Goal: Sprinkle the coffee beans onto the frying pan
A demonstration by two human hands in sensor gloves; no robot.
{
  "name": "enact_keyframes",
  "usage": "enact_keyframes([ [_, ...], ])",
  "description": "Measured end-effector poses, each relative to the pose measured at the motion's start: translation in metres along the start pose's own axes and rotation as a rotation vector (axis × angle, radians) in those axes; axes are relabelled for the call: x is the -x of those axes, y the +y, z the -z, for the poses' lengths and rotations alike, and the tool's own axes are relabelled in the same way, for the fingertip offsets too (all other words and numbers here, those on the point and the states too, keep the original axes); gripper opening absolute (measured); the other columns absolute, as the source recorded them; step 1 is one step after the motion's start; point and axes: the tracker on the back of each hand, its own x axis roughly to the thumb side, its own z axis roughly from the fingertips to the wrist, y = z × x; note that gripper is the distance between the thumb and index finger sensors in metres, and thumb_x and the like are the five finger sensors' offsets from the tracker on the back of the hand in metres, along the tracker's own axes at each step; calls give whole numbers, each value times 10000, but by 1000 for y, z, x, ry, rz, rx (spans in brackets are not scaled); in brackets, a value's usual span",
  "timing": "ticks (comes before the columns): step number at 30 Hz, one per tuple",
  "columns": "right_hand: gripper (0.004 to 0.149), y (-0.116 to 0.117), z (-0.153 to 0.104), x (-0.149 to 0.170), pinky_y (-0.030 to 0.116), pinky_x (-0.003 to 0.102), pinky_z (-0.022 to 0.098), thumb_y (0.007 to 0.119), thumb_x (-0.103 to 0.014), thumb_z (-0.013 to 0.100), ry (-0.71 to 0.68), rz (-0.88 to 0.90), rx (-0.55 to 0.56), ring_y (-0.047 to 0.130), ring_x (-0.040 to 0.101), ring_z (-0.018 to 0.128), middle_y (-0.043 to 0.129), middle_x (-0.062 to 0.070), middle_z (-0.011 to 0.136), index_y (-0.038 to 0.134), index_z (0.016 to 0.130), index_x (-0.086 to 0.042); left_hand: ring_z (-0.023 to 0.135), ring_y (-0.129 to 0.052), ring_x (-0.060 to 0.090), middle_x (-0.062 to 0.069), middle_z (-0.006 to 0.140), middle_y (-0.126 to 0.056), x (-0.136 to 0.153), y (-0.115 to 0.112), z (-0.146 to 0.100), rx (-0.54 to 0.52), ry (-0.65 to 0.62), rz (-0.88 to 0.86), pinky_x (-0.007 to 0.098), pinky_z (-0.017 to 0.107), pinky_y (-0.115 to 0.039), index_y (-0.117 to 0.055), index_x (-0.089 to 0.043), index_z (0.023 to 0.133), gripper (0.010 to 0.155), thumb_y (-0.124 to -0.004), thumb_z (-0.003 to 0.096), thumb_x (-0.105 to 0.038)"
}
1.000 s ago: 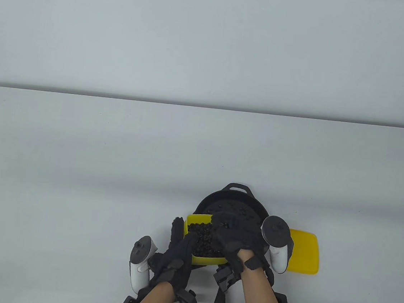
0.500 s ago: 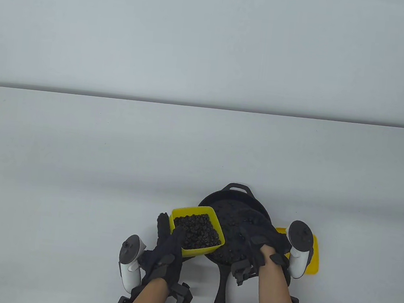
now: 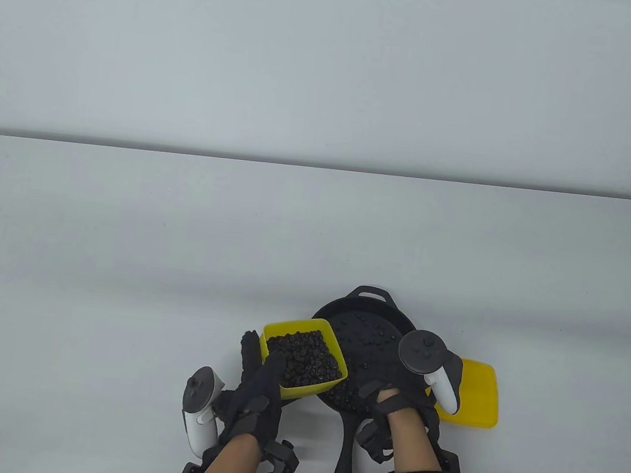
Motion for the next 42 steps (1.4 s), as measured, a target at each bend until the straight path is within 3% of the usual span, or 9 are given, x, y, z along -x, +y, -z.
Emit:
enact_keyframes([
  [9, 471, -28, -9, 11, 915, 314, 341, 786, -174, 525, 68, -74, 205, 868, 477, 573, 624, 351, 914, 708, 951, 10, 886, -613, 482, 267, 1021, -284, 1, -2, 1, 4, 10, 1, 471, 656, -694, 67, -329, 1024, 834, -591, 597, -612],
  [12, 545, -35, -13, 14, 865, 377, 434, 725, -317, 582, -26, 31, 277, 782, 516, 674, 539, 339, 969, 617, 1014, -3, 887, -612, 480, 266, 1022, -283, 1, -3, 2, 7, 7, -1, 470, 659, -693, 68, -330, 1024, 832, -589, 598, -612],
  [15, 718, -33, -14, 16, 728, 520, 563, 624, -521, 631, -149, 224, 246, 558, 581, 859, 344, 297, 1073, 365, 1125, -69, 887, -612, 481, 267, 1022, -283, 1, -3, 2, 9, 8, 1, 470, 659, -692, 67, -330, 1024, 832, -590, 597, -612],
  [19, 815, -25, -12, 17, 661, 631, 520, 604, -623, 628, -210, 463, 172, 382, 688, 859, 233, 349, 1073, 329, 1142, -54, 887, -610, 482, 267, 1022, -282, 1, -1, 1, 8, 12, 11, 472, 659, -691, 67, -330, 1024, 832, -590, 598, -611],
  [24, 850, -25, -18, 3, 667, 650, 490, 592, -646, 626, -269, 344, 164, 351, 715, 840, 236, 387, 1051, 360, 1128, -1, 888, -603, 486, 270, 1021, -278, 1, 0, 1, 2, 13, 21, 477, 659, -686, 66, -328, 1024, 831, -592, 600, -607],
  [30, 700, -22, -30, -36, 768, 522, 505, 591, -552, 642, -555, 349, 203, 677, 587, 834, 489, 306, 1056, 506, 1079, -12, 887, -601, 491, 273, 1021, -274, 1, -7, 2, 42, 17, 40, 481, 658, -684, 67, -326, 1025, 834, -595, 602, -604],
  [35, 497, -7, -32, -64, 862, 470, 417, 787, -348, 584, -558, 171, 96, 837, 602, 691, 707, 335, 919, 760, 910, 26, 889, -605, 491, 280, 1017, -288, 0, -18, 0, 89, 10, 68, 484, 641, -701, 55, -316, 1032, 834, -603, 605, -603],
  [38, 631, 1, -29, -68, 904, 377, 408, 853, -408, 546, -414, -117, 4, 835, 550, 731, 635, 369, 943, 695, 961, 40, 881, -617, 494, 284, 1014, -301, -3, -25, -2, 115, -9, 81, 487, 627, -714, 41, -315, 1039, 836, -614, 608, -602],
  [42, 874, 14, -24, -66, 847, 315, 407, 896, -472, 518, -316, -122, -178, 723, 557, 756, 462, 385, 1001, 489, 1067, 73, 857, -624, 513, 297, 1003, -310, -3, -34, -5, 169, -23, 126, 507, 596, -735, 11, -304, 1050, 833, -635, 611, -595],
])
